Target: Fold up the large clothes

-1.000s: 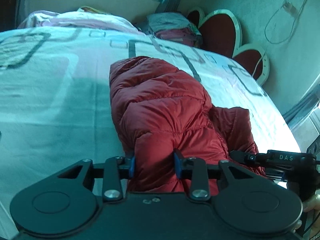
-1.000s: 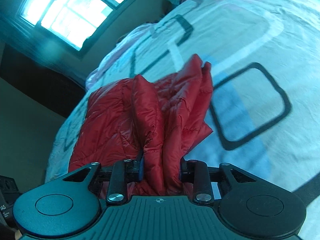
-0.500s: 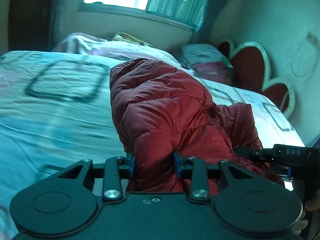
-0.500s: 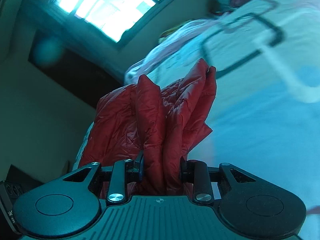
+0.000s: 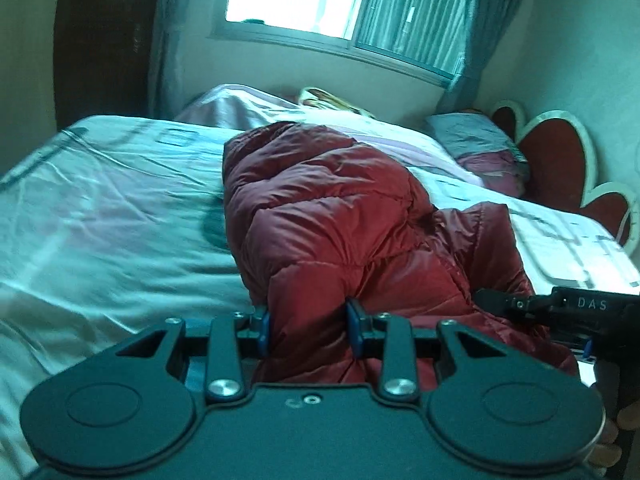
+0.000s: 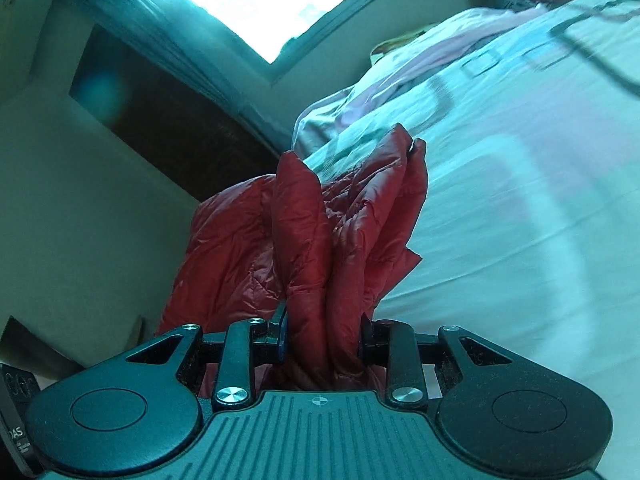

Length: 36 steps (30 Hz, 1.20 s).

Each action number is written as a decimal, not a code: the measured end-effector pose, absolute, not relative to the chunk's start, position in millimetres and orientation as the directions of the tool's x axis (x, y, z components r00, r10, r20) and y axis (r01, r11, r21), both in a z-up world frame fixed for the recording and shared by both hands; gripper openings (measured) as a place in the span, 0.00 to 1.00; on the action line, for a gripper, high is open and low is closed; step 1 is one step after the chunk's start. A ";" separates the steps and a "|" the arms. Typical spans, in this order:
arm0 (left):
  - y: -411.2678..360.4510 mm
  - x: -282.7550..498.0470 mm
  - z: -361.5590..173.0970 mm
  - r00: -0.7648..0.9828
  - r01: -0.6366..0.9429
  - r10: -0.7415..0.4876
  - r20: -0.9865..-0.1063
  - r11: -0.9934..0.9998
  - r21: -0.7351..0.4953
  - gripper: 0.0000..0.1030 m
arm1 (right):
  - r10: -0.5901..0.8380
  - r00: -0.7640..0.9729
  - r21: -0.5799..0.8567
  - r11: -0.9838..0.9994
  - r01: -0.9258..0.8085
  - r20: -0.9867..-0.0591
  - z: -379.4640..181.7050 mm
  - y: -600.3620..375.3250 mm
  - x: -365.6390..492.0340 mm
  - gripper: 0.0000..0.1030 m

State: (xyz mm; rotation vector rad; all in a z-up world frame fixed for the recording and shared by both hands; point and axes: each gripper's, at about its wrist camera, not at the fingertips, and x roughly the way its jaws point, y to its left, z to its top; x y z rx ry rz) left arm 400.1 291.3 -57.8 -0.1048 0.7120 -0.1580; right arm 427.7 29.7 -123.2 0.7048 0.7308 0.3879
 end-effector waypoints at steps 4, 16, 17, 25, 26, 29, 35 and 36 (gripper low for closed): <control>313.0 407.0 -83.4 0.728 0.116 -0.159 -0.667 0.987 -0.108 0.39 | 0.526 0.672 0.686 0.726 -0.037 -0.521 -152.0 54.2 447.1 0.29; 318.6 393.9 -78.6 0.756 0.152 -0.143 -0.639 0.988 -0.040 0.63 | 0.340 0.726 0.558 0.827 0.071 -0.597 -131.4 38.8 440.0 0.44; 317.8 390.9 -76.4 0.758 0.155 -0.145 -0.636 0.987 -0.041 0.61 | 0.324 0.746 0.548 0.834 0.065 -0.582 -124.5 42.0 440.0 0.44; 305.7 386.7 -84.5 0.726 0.132 -0.111 -0.679 0.991 -0.021 0.58 | 0.335 0.747 0.418 0.905 -0.085 -0.574 -111.5 93.9 439.4 0.43; 305.5 387.3 -85.1 0.725 0.127 -0.107 -0.681 0.992 -0.020 0.59 | 0.327 0.735 0.405 0.911 -0.078 -0.595 -117.8 97.1 438.7 0.43; 306.1 389.2 -87.2 0.718 0.124 -0.111 -0.687 0.992 -0.031 0.59 | 0.259 0.687 0.312 0.949 -0.049 -0.679 -144.3 108.5 440.9 0.43; 307.5 391.7 -88.7 0.711 0.119 -0.111 -0.695 0.992 -0.036 0.59 | 0.271 0.655 0.358 0.934 0.000 -0.706 -164.7 99.2 444.8 0.43; 308.1 391.1 -87.5 0.711 0.120 -0.113 -0.695 0.992 -0.038 0.59 | 0.280 0.651 0.371 0.929 0.003 -0.706 -164.5 96.0 444.2 0.44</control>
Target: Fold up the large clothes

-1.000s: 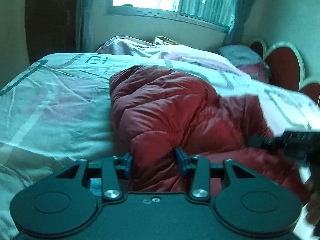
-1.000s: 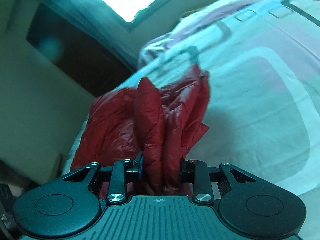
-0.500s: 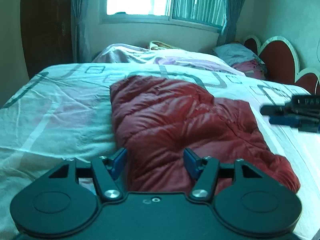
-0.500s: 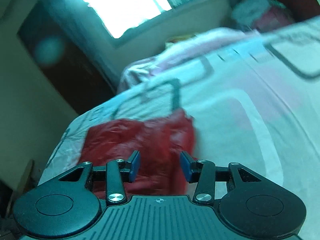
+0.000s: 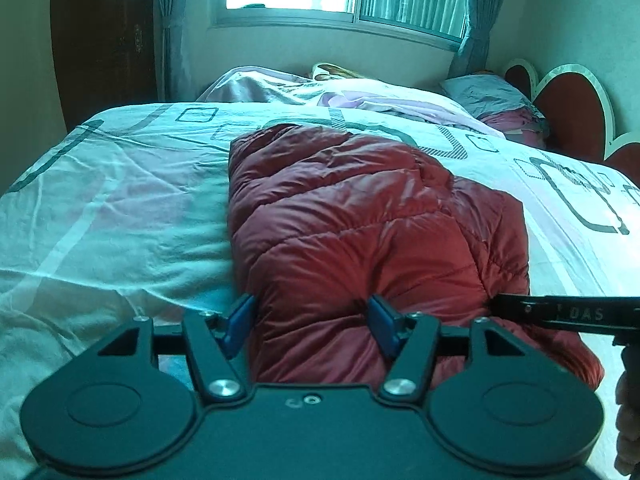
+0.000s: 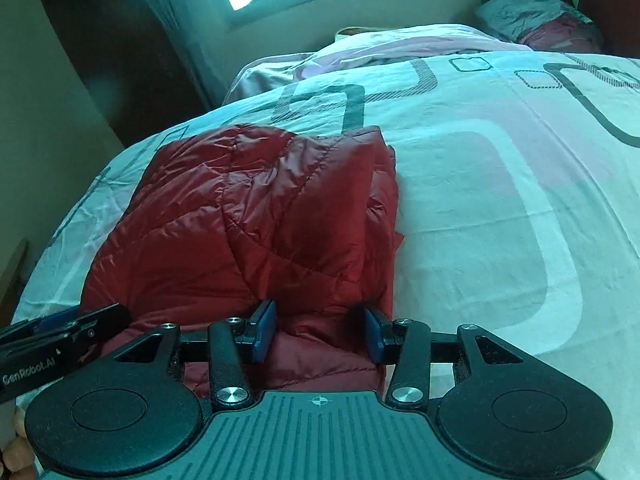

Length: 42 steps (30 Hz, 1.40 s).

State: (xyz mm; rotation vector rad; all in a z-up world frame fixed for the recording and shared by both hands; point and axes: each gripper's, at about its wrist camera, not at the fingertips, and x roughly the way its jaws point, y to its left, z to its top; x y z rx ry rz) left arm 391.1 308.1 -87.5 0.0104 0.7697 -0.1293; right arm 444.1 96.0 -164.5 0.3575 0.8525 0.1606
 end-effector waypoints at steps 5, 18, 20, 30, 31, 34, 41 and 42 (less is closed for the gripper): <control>312.5 381.1 -76.0 0.720 0.135 -0.140 -0.680 0.989 -0.061 0.57 | 0.259 0.689 0.368 0.930 0.012 -0.677 -137.4 89.9 427.0 0.44; 312.1 355.7 -88.5 0.713 0.148 -0.147 -0.685 0.987 -0.058 0.59 | 0.217 0.652 0.291 0.957 0.006 -0.727 -164.3 97.6 387.9 0.44; 311.4 355.0 -89.2 0.716 0.151 -0.141 -0.684 0.987 -0.046 0.60 | 0.224 0.647 0.289 0.957 -0.005 -0.729 -165.4 96.3 388.2 0.44; 306.3 348.9 -73.6 0.719 0.092 -0.074 -0.691 0.996 -0.011 0.86 | 0.157 0.654 0.224 0.974 0.020 -0.740 -162.1 103.7 376.7 0.49; 306.2 347.2 -71.5 0.720 0.081 -0.064 -0.691 0.997 -0.007 0.89 | 0.151 0.649 0.221 0.975 0.027 -0.746 -160.2 104.4 378.4 0.51; 305.2 339.4 -63.1 0.726 0.042 -0.031 -0.687 0.999 -0.001 1.00 | 0.167 0.651 0.261 0.964 0.051 -0.741 -149.0 99.6 377.2 0.52; 298.6 308.6 -42.1 0.705 -0.037 0.035 -0.708 0.999 0.013 1.00 | 0.173 0.721 0.278 0.960 0.029 -0.671 -110.9 92.6 338.0 0.77; 297.5 301.1 -37.5 0.709 -0.048 0.053 -0.703 0.999 0.027 1.00 | 0.179 0.728 0.280 0.960 0.017 -0.661 -105.8 92.0 329.5 0.77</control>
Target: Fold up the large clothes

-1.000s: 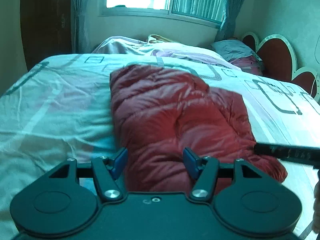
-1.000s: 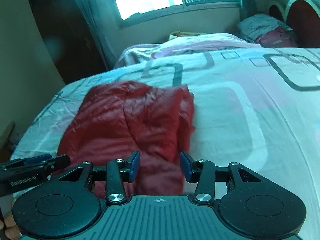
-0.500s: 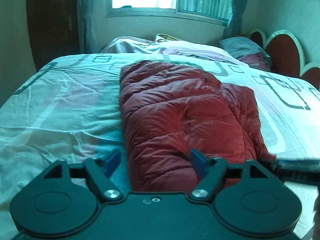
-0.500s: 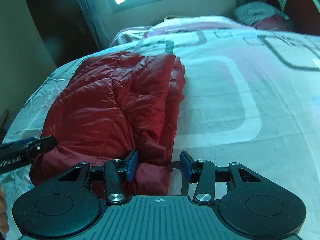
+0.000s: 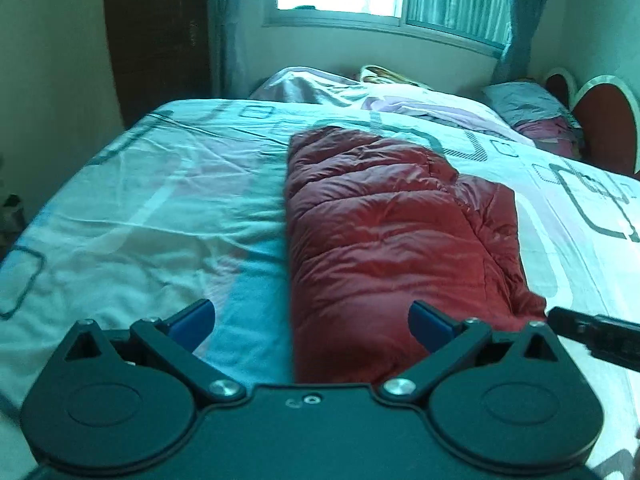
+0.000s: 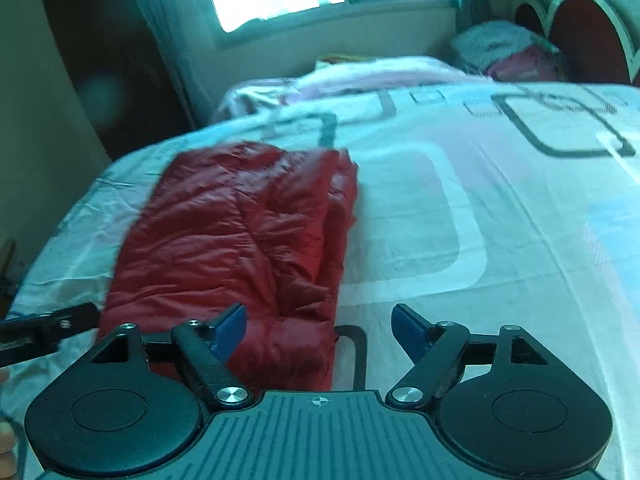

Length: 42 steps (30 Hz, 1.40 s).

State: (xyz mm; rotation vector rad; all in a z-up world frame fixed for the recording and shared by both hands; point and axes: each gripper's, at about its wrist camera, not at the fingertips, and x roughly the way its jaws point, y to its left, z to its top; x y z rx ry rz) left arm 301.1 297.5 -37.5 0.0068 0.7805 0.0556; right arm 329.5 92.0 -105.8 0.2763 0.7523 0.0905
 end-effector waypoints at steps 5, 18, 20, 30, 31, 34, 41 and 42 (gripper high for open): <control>286.8 246.1 -7.0 0.775 -0.061 0.100 -0.624 0.995 0.083 1.00 | 0.221 0.753 0.315 0.949 -0.020 -0.619 -84.4 86.5 280.8 0.79; 259.5 85.5 52.0 0.816 -0.074 0.082 -0.572 0.997 0.037 1.00 | 0.227 0.831 0.249 0.962 -0.111 -0.507 -20.9 81.6 110.0 0.80; 259.1 65.5 58.4 0.817 -0.075 0.076 -0.572 0.997 0.025 1.00 | 0.219 0.844 0.242 0.964 -0.109 -0.490 -11.4 81.5 84.9 0.82; 251.9 5.4 72.3 0.811 -0.106 0.112 -0.574 0.993 0.043 1.00 | 0.185 0.909 0.228 0.968 -0.103 -0.374 20.3 83.1 0.8 1.00; 252.3 0.7 72.7 0.813 -0.107 0.111 -0.571 0.993 0.041 1.00 | 0.179 0.913 0.222 0.970 -0.100 -0.368 22.0 82.7 -4.0 1.00; 251.0 -6.0 73.8 0.812 -0.100 0.114 -0.573 0.993 0.056 1.00 | 0.183 0.917 0.211 0.971 -0.112 -0.354 24.7 82.9 -15.3 1.00; 250.5 -12.1 77.5 0.815 -0.111 0.119 -0.567 0.993 0.049 1.00 | 0.192 0.918 0.223 0.968 -0.118 -0.347 27.1 79.8 -23.6 1.00; 250.4 -12.1 77.5 0.818 -0.114 0.124 -0.562 0.992 0.053 1.00 | 0.187 0.920 0.219 0.969 -0.116 -0.344 27.8 80.1 -24.6 1.00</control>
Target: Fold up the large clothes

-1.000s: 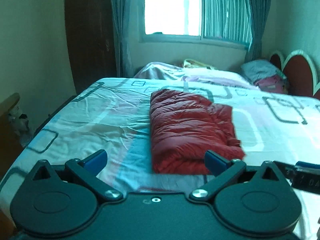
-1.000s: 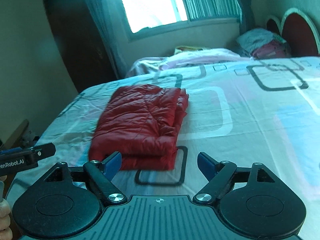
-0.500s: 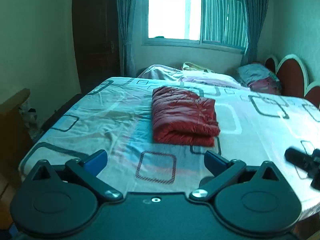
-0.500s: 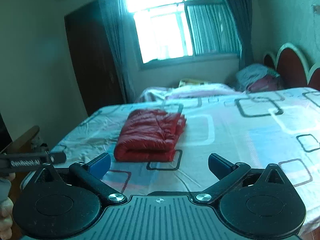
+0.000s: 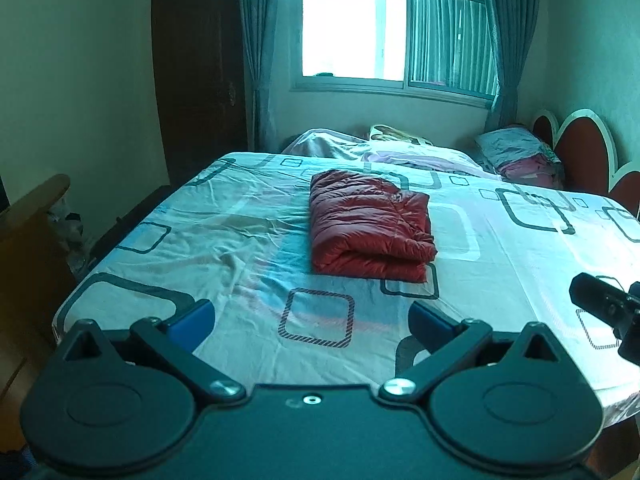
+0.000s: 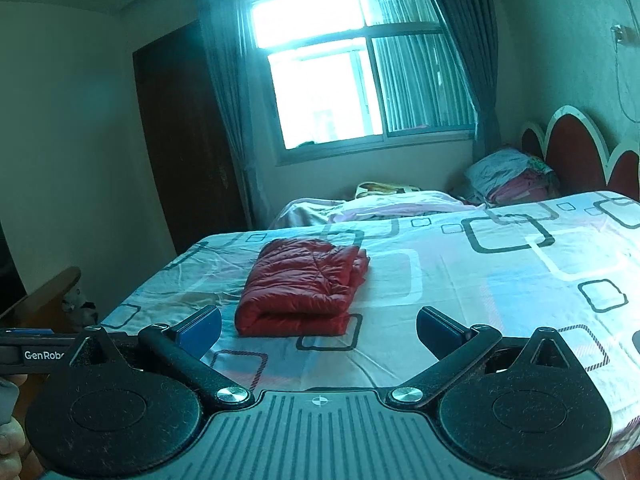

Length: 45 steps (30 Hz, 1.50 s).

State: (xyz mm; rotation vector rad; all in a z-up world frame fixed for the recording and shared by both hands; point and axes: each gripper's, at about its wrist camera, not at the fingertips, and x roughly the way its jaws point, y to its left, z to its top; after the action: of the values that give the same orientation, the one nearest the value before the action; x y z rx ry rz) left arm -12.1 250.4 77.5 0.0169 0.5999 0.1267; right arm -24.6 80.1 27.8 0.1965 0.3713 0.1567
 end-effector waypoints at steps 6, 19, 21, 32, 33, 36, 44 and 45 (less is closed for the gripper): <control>247.4 -10.9 78.3 0.824 -0.115 0.124 -0.553 0.992 0.050 1.00 | 0.181 0.922 0.222 0.969 -0.108 -0.341 29.4 75.4 -24.8 1.00; 245.8 -12.6 82.5 0.828 -0.122 0.128 -0.546 0.991 0.047 1.00 | 0.200 0.914 0.226 0.966 -0.124 -0.353 30.3 74.9 -23.3 1.00; 243.4 -13.5 82.7 0.829 -0.120 0.129 -0.544 0.991 0.052 1.00 | 0.200 0.914 0.225 0.966 -0.125 -0.352 30.0 74.6 -21.5 1.00; 237.4 -11.6 82.8 0.832 -0.107 0.122 -0.541 0.992 0.060 1.00 | 0.197 0.914 0.226 0.967 -0.120 -0.355 29.4 72.5 -22.2 1.00; 236.8 -11.7 82.7 0.832 -0.106 0.122 -0.542 0.992 0.061 1.00 | 0.197 0.914 0.228 0.966 -0.119 -0.356 29.3 72.5 -21.8 1.00; 236.4 -10.4 82.5 0.830 -0.105 0.119 -0.545 0.993 0.058 1.00 | 0.196 0.913 0.230 0.966 -0.117 -0.357 29.2 73.8 -21.2 1.00; 236.8 -7.3 81.5 0.829 -0.100 0.117 -0.548 0.993 0.061 1.00 | 0.197 0.911 0.230 0.966 -0.118 -0.362 27.6 76.0 -17.9 1.00; 236.4 -6.8 80.9 0.829 -0.099 0.119 -0.546 0.993 0.066 1.00 | 0.199 0.910 0.230 0.966 -0.119 -0.364 27.4 76.5 -17.2 1.00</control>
State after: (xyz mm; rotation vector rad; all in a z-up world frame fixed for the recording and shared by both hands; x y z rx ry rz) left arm -6.8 236.4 80.9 0.0355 0.5815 0.1153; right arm -17.2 76.6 27.4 0.2060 0.3950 0.1652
